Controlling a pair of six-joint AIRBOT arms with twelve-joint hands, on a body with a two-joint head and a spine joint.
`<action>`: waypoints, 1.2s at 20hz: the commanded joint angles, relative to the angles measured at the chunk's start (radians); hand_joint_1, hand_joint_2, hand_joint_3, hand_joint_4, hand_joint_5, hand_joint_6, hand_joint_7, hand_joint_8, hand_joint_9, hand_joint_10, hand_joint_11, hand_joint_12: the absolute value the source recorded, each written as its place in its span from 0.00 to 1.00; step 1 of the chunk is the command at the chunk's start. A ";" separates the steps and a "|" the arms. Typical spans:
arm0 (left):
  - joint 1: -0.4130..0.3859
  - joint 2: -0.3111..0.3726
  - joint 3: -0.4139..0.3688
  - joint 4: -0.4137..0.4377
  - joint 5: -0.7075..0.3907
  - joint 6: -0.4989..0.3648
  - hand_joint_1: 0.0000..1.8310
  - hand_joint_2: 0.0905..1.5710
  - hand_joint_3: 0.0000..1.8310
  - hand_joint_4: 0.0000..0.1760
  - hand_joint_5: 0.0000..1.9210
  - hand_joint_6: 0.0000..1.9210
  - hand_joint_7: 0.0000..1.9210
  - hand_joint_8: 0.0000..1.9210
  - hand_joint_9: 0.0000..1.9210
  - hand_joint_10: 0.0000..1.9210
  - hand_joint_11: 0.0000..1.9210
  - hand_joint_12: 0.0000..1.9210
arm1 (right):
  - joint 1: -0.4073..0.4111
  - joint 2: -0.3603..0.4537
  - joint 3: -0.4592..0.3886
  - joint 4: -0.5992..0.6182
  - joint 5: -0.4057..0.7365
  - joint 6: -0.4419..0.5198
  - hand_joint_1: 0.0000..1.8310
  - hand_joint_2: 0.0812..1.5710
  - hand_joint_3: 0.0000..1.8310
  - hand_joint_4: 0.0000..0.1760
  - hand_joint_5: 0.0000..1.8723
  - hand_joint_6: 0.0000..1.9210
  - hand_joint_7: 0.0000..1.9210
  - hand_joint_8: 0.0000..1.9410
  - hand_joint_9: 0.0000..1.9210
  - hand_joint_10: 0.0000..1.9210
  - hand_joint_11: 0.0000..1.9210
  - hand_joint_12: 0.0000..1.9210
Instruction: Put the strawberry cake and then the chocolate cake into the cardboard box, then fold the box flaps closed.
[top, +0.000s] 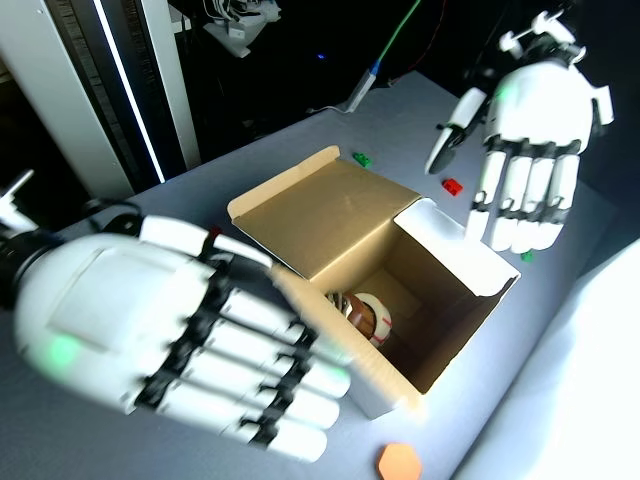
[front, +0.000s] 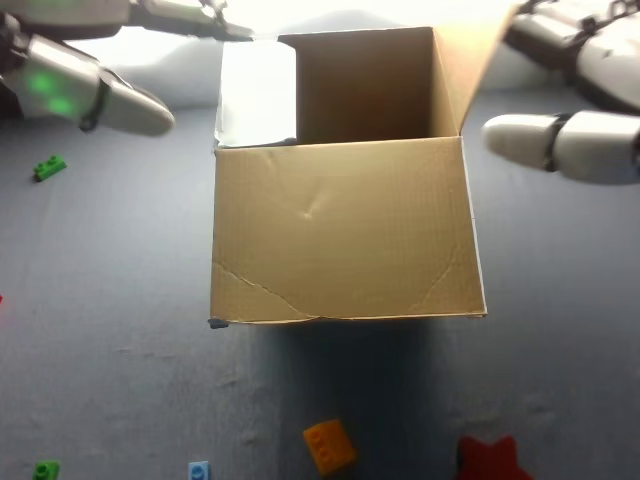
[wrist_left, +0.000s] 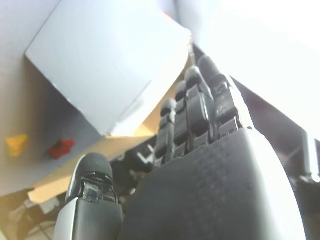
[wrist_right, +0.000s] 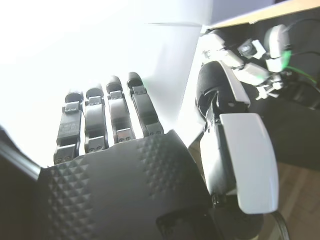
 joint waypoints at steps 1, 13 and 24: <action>-0.013 0.016 0.011 -0.058 -0.005 -0.005 0.00 0.78 0.00 0.28 0.06 0.00 0.09 0.00 0.11 0.00 0.00 0.39 | 0.014 0.006 0.000 0.004 0.078 -0.018 0.00 0.81 0.00 0.00 0.03 0.01 0.01 0.00 0.00 0.00 0.00 0.00; 0.179 0.103 -0.001 -0.050 -0.033 -0.015 0.00 0.78 0.00 0.28 0.06 0.00 0.09 0.00 0.11 0.00 0.00 0.39 | 0.001 -0.103 0.022 0.106 0.017 -0.230 0.00 0.80 0.00 0.00 0.02 0.00 0.00 0.00 0.00 0.00 0.00 0.00; 0.374 0.183 -0.212 -0.187 -0.109 0.178 0.00 0.78 0.00 0.27 0.06 0.00 0.09 0.00 0.11 0.00 0.00 0.41 | 0.044 -0.061 0.015 0.152 -0.028 -0.167 0.00 0.81 0.00 0.00 0.02 0.00 0.00 0.00 0.00 0.00 0.00 0.00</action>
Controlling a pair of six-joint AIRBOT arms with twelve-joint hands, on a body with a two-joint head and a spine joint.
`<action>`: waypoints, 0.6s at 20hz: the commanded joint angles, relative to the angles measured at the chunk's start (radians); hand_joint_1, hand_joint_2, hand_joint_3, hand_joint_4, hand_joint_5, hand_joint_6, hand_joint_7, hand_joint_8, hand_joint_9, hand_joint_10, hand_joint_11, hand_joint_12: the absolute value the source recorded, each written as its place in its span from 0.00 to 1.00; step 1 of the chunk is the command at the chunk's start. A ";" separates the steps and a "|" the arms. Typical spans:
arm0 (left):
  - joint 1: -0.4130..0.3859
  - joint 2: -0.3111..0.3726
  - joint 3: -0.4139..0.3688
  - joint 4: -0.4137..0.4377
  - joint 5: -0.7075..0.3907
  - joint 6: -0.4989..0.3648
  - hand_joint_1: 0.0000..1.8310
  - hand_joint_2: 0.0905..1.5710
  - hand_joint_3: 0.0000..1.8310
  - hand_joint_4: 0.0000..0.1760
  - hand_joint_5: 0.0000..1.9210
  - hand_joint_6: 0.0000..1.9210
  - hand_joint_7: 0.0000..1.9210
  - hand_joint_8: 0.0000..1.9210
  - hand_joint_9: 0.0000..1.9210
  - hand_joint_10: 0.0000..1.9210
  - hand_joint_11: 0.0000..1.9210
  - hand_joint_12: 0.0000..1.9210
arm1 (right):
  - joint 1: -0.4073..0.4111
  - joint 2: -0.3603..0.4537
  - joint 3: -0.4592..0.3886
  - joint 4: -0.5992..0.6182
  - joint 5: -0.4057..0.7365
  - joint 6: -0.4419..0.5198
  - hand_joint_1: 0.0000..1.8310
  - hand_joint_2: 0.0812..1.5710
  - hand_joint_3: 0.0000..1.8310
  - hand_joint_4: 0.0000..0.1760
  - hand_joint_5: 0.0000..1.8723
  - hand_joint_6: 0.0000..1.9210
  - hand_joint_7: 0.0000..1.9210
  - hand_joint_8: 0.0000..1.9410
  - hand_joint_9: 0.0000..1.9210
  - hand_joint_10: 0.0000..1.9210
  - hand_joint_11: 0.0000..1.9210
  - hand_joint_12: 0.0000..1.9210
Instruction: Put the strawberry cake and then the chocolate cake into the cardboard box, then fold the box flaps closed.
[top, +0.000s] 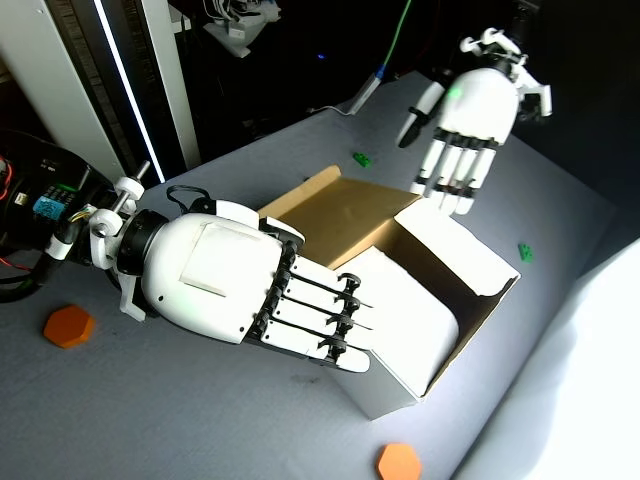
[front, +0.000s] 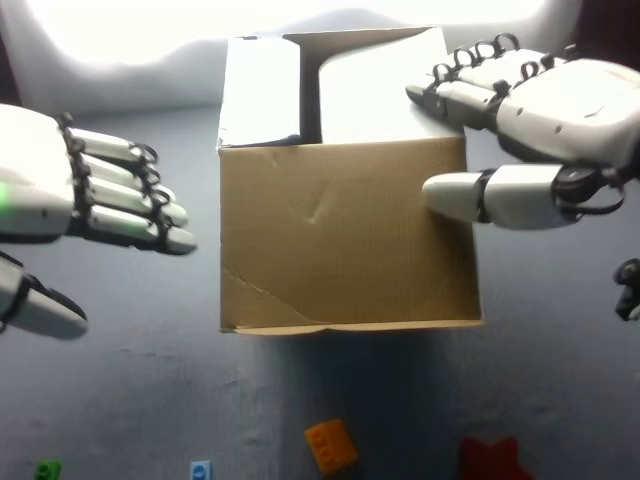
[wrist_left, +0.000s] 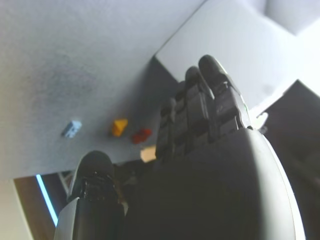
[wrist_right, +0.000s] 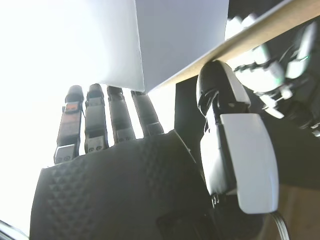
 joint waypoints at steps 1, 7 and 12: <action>0.001 0.014 -0.006 -0.071 -0.016 0.015 0.00 0.78 0.00 0.24 0.06 0.00 0.09 0.00 0.12 0.00 0.00 0.41 | 0.016 0.028 -0.003 -0.009 0.109 0.015 0.00 0.81 0.00 0.00 0.02 0.00 0.00 0.00 0.00 0.00 0.00 0.00; 0.107 0.019 -0.084 -0.139 -0.002 0.086 0.00 0.78 0.00 0.27 0.06 0.00 0.09 0.00 0.11 0.00 0.00 0.41 | 0.011 0.143 -0.050 -0.009 0.109 0.095 0.00 0.81 0.00 0.00 0.02 0.00 0.00 0.00 0.00 0.00 0.00 0.00; 0.136 0.015 -0.169 -0.161 0.034 0.133 0.00 0.78 0.00 0.26 0.07 0.00 0.09 0.00 0.12 0.00 0.00 0.42 | 0.023 0.274 -0.151 0.014 0.141 0.125 0.00 0.82 0.00 0.00 0.02 0.00 0.00 0.00 0.00 0.00 0.00 0.00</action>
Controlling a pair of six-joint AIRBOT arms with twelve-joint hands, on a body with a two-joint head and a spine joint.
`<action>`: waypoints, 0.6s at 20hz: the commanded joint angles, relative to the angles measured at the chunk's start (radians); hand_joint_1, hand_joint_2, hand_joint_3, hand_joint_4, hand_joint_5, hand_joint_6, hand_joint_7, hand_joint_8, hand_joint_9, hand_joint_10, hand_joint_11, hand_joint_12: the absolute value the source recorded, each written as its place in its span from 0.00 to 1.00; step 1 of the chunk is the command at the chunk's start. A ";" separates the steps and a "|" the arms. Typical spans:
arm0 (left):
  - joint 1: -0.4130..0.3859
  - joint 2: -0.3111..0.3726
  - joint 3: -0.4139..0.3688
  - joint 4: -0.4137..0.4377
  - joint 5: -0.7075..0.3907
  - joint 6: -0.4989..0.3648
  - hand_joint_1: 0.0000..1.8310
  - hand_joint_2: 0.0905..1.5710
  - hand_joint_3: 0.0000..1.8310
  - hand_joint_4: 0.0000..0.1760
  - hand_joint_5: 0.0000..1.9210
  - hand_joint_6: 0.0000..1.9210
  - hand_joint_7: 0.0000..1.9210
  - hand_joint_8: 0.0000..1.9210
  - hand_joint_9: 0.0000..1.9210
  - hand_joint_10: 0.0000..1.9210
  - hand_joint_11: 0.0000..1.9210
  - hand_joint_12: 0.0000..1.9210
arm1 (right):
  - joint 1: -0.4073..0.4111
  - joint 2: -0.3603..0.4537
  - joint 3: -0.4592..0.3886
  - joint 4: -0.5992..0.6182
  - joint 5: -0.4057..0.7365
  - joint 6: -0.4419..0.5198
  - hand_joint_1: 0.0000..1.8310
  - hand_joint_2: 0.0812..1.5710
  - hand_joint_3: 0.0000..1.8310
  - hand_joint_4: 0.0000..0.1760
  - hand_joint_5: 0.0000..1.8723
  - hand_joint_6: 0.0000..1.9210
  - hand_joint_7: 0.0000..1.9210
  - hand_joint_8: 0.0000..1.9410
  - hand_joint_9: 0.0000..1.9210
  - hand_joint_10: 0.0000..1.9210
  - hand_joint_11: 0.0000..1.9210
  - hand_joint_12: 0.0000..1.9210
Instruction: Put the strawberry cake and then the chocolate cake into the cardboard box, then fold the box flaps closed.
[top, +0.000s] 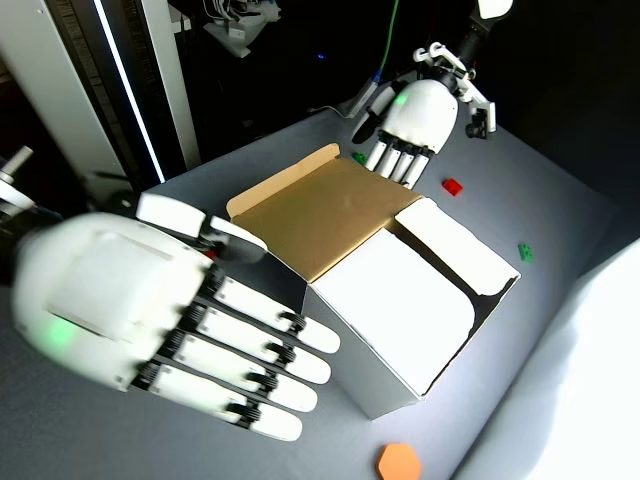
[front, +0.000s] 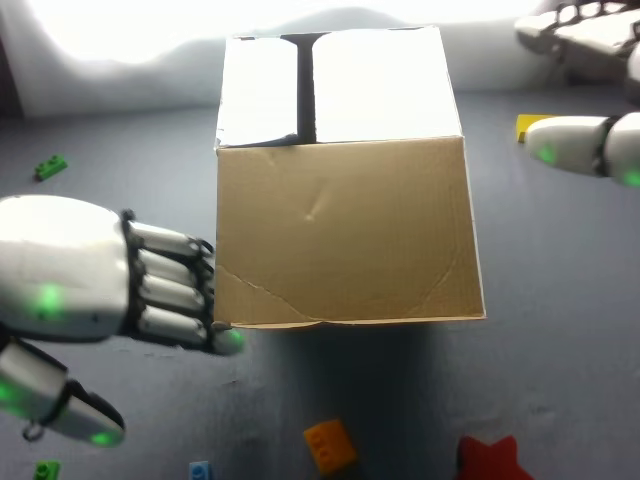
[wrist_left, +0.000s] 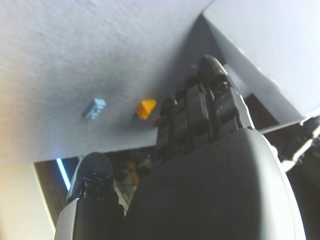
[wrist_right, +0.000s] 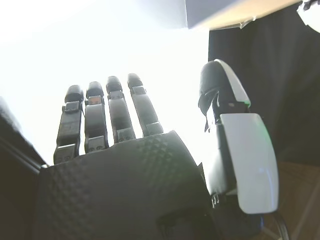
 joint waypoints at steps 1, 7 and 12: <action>-0.001 0.003 -0.009 -0.059 -0.014 0.008 0.00 0.78 0.00 0.27 0.07 0.00 0.10 0.00 0.12 0.00 0.00 0.41 | 0.024 0.028 -0.005 -0.010 0.116 0.008 0.00 0.82 0.00 0.00 0.02 0.00 0.00 0.00 0.00 0.00 0.00 0.00; 0.007 -0.006 -0.075 -0.096 0.016 0.012 0.00 0.78 0.00 0.24 0.07 0.00 0.10 0.00 0.12 0.00 0.00 0.42 | 0.009 0.061 -0.004 0.044 0.154 0.000 0.00 0.82 0.00 0.00 0.02 0.00 0.00 0.00 0.00 0.00 0.00 0.00; -0.040 0.018 -0.094 -0.132 0.001 -0.028 0.00 0.78 0.00 0.25 0.07 0.00 0.10 0.00 0.13 0.00 0.00 0.42 | -0.001 0.060 0.000 0.044 0.161 0.001 0.00 0.83 0.00 0.00 0.03 0.01 0.00 0.00 0.00 0.00 0.00 0.00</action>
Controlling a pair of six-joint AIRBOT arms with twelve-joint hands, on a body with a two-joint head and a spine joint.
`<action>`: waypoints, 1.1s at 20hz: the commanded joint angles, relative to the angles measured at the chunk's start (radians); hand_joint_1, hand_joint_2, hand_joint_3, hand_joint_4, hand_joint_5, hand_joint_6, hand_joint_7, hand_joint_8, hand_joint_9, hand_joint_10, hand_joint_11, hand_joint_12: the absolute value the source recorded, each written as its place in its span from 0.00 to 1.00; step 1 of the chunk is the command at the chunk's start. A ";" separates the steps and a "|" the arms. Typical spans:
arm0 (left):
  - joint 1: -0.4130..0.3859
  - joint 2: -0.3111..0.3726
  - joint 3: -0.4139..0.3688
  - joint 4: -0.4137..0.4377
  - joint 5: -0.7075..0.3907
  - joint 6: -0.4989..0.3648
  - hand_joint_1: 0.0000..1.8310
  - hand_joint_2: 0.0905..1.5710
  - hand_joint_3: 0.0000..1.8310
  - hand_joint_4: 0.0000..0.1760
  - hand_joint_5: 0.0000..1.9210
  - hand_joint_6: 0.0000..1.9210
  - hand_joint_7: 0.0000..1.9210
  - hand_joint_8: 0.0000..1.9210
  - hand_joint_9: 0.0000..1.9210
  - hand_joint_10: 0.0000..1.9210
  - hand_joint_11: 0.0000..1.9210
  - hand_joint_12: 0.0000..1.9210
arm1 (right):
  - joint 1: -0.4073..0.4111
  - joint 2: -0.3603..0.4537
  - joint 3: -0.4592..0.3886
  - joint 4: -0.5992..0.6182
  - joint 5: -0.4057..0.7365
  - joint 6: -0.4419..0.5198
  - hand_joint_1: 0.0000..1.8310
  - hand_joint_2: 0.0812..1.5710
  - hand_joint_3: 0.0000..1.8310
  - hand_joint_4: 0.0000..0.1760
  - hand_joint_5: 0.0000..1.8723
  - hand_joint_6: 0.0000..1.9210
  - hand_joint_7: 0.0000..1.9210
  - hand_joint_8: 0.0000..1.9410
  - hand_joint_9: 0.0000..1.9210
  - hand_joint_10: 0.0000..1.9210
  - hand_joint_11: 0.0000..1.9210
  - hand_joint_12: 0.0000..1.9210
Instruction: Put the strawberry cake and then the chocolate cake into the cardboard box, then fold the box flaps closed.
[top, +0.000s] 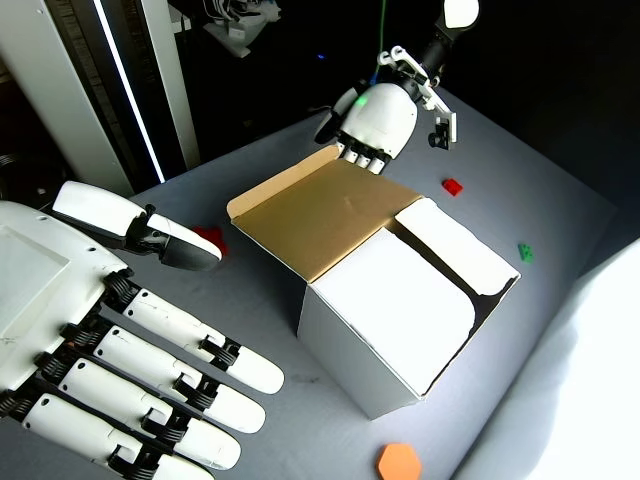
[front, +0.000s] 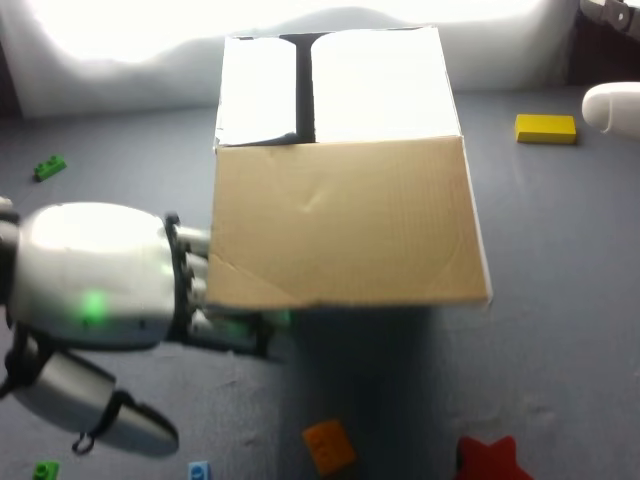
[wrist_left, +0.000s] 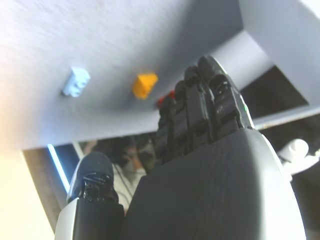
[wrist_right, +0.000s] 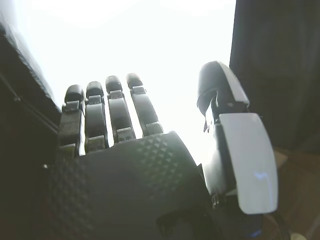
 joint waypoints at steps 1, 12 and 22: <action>-0.021 0.011 0.002 -0.067 -0.059 -0.012 0.00 0.78 0.00 0.23 0.07 0.00 0.09 0.00 0.12 0.00 0.00 0.41 | 0.009 0.012 0.006 -0.017 0.126 0.008 0.00 0.82 0.00 0.00 0.03 0.01 0.00 0.00 0.00 0.00 0.00 0.00; -0.397 0.026 0.067 0.070 -0.117 -0.254 0.00 0.78 0.00 0.22 0.06 0.00 0.09 0.00 0.11 0.00 0.00 0.41 | 0.008 0.009 0.010 -0.017 0.136 0.018 0.00 0.82 0.00 0.00 0.03 0.00 0.01 0.00 0.00 0.00 0.00 0.00; -0.455 -0.270 0.455 0.108 -0.105 -0.274 0.00 0.78 0.00 0.23 0.07 0.00 0.09 0.00 0.12 0.00 0.00 0.41 | 0.004 0.000 0.013 -0.017 0.138 0.018 0.00 0.83 0.00 0.00 0.03 0.00 0.00 0.00 0.00 0.00 0.00 0.00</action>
